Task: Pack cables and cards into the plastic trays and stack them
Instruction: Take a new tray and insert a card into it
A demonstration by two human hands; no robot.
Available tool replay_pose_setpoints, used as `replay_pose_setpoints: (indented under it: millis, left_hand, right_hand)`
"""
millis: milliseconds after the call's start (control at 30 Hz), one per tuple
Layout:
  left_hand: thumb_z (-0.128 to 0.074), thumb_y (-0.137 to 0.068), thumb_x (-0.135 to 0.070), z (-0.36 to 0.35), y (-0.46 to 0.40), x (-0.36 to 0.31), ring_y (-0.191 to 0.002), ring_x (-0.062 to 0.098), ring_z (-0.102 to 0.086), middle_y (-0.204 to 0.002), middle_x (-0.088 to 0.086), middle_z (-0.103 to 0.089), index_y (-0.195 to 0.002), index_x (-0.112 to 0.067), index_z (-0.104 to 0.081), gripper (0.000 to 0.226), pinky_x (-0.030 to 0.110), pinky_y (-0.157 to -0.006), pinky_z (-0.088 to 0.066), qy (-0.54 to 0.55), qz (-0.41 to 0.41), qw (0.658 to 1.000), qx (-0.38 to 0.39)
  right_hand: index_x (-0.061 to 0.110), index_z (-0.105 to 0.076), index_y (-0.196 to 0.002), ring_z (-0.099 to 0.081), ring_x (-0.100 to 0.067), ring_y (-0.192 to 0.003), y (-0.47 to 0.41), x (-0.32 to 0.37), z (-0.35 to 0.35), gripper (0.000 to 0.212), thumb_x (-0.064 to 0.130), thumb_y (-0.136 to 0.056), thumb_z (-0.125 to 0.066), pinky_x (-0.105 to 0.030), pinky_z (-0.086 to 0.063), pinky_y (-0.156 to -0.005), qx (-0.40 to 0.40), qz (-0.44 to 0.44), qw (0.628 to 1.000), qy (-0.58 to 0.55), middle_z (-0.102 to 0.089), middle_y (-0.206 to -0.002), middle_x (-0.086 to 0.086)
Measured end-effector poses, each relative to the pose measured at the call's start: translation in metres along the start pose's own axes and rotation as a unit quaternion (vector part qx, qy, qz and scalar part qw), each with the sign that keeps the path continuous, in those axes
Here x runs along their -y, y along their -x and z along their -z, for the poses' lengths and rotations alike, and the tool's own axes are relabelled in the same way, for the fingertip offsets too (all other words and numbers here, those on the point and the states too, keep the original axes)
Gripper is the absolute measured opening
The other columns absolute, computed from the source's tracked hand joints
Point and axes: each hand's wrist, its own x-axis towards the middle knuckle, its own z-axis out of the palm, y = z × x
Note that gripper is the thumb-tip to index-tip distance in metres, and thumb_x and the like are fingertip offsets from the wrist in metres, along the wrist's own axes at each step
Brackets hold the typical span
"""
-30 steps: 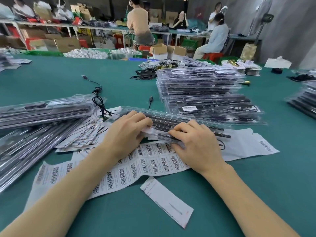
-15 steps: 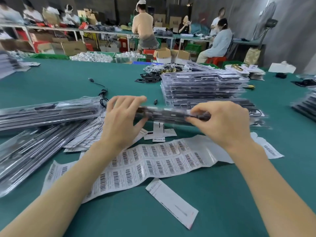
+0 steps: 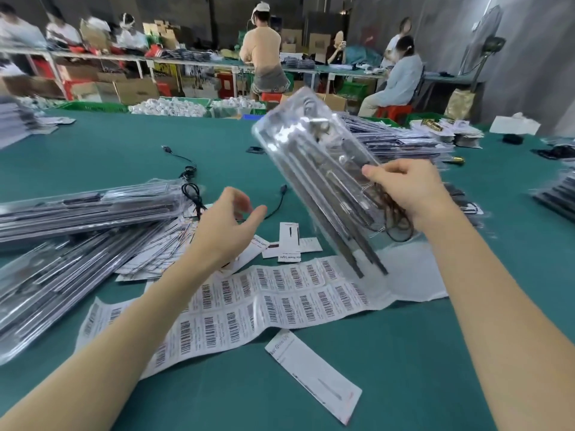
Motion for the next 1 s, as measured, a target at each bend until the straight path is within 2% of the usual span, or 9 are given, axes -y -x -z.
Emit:
replay_pose_setpoints:
  millis: [133,200,267,367,533,600,767,900,1000]
  left_hand:
    - [-0.058,-0.094,-0.05,-0.004,0.007,-0.003,-0.084,-0.006,-0.064,-0.095,-0.016,-0.068,-0.102,-0.029,-0.063,0.024,0.015,-0.077,-0.053,-0.055,-0.072,0.976,0.198]
    - [-0.061,-0.09,-0.056,-0.007,0.012,-0.003,-0.087,-0.009,-0.06,-0.096,-0.02,-0.067,-0.104,-0.033,-0.065,0.026,0.018,-0.079,-0.054,-0.096,-0.128,0.955,0.249]
    - [-0.062,-0.088,-0.061,-0.009,0.014,0.001,-0.095,-0.01,-0.055,-0.103,-0.024,-0.062,-0.108,-0.036,-0.065,0.032,0.02,-0.085,-0.048,-0.132,-0.165,0.944,0.255]
    - [-0.064,-0.089,-0.057,-0.013,0.02,0.011,-0.104,0.0,-0.049,-0.109,-0.018,-0.057,-0.109,-0.033,-0.064,0.032,0.024,-0.093,-0.041,-0.153,-0.217,0.941,0.208]
    - [-0.064,-0.091,-0.055,-0.011,0.028,0.01,-0.108,0.004,-0.049,-0.112,-0.018,-0.058,-0.111,-0.033,-0.069,0.03,0.019,-0.095,-0.037,-0.154,-0.282,0.927,0.192]
    - [-0.065,-0.092,-0.054,-0.008,0.029,0.006,-0.107,0.002,-0.051,-0.11,-0.018,-0.061,-0.109,-0.034,-0.071,0.027,0.016,-0.092,-0.038,-0.155,-0.302,0.92,0.194]
    - [-0.062,-0.093,-0.057,-0.005,0.032,0.0,-0.099,0.004,-0.055,-0.106,-0.017,-0.065,-0.106,-0.033,-0.072,0.029,0.019,-0.085,-0.041,-0.188,-0.335,0.904,0.188]
    - [-0.07,-0.089,-0.054,-0.003,0.032,-0.006,-0.09,0.006,-0.056,-0.1,-0.014,-0.063,-0.101,-0.032,-0.073,0.026,0.025,-0.08,-0.044,-0.198,-0.342,0.904,0.162]
    - [-0.074,-0.088,-0.04,-0.006,0.035,-0.015,-0.081,0.001,-0.052,-0.088,-0.017,-0.06,-0.096,-0.033,-0.074,0.011,0.024,-0.069,-0.045,-0.179,-0.334,0.912,0.157]
  right_hand:
    - [0.014,-0.071,-0.107,-0.069,-0.012,-0.064,0.014,-0.014,-0.008,0.027,0.035,-0.091,-0.073,-0.029,-0.059,-0.06,0.045,-0.143,0.958,-0.246,-0.074,-0.074,0.005]
    - [0.009,-0.066,-0.119,-0.072,-0.022,-0.081,0.019,-0.022,-0.018,0.032,0.031,-0.095,-0.068,-0.045,-0.062,-0.078,0.055,-0.173,0.92,-0.348,-0.075,-0.091,-0.004]
    - [0.008,-0.064,-0.117,-0.073,-0.028,-0.092,0.027,-0.027,-0.026,0.028,0.028,-0.098,-0.062,-0.051,-0.06,-0.083,0.06,-0.191,0.881,-0.429,-0.073,-0.103,-0.008]
    - [0.012,-0.067,-0.102,-0.07,-0.015,-0.069,0.04,-0.028,-0.039,0.015,0.022,-0.093,-0.071,-0.025,-0.058,-0.058,0.013,-0.222,0.814,-0.537,-0.07,-0.093,-0.002]
    - [0.004,-0.064,-0.115,-0.073,-0.018,-0.075,0.05,-0.034,-0.059,0.03,0.008,-0.088,-0.076,-0.025,-0.06,-0.062,-0.015,-0.271,0.785,-0.556,-0.07,-0.092,-0.007]
    - [0.002,-0.061,-0.117,-0.074,-0.02,-0.077,0.05,-0.036,-0.064,0.031,0.007,-0.089,-0.074,-0.024,-0.061,-0.061,-0.006,-0.277,0.797,-0.536,-0.068,-0.095,-0.01]
    - [0.0,-0.057,-0.119,-0.077,-0.023,-0.074,0.04,-0.039,-0.058,0.028,0.019,-0.099,-0.063,-0.024,-0.06,-0.058,0.081,-0.265,0.878,-0.39,-0.069,-0.11,-0.015]
    - [0.006,-0.072,-0.095,-0.07,-0.01,-0.054,0.048,-0.043,-0.038,0.021,0.026,-0.094,-0.069,-0.017,-0.049,-0.045,0.149,-0.155,0.973,-0.082,-0.077,-0.078,-0.006]
    - [0.014,-0.075,-0.079,-0.069,-0.006,-0.054,0.056,-0.027,-0.025,0.024,0.035,-0.09,-0.071,-0.019,-0.046,-0.047,0.223,-0.067,0.965,0.119,-0.076,-0.068,0.002]
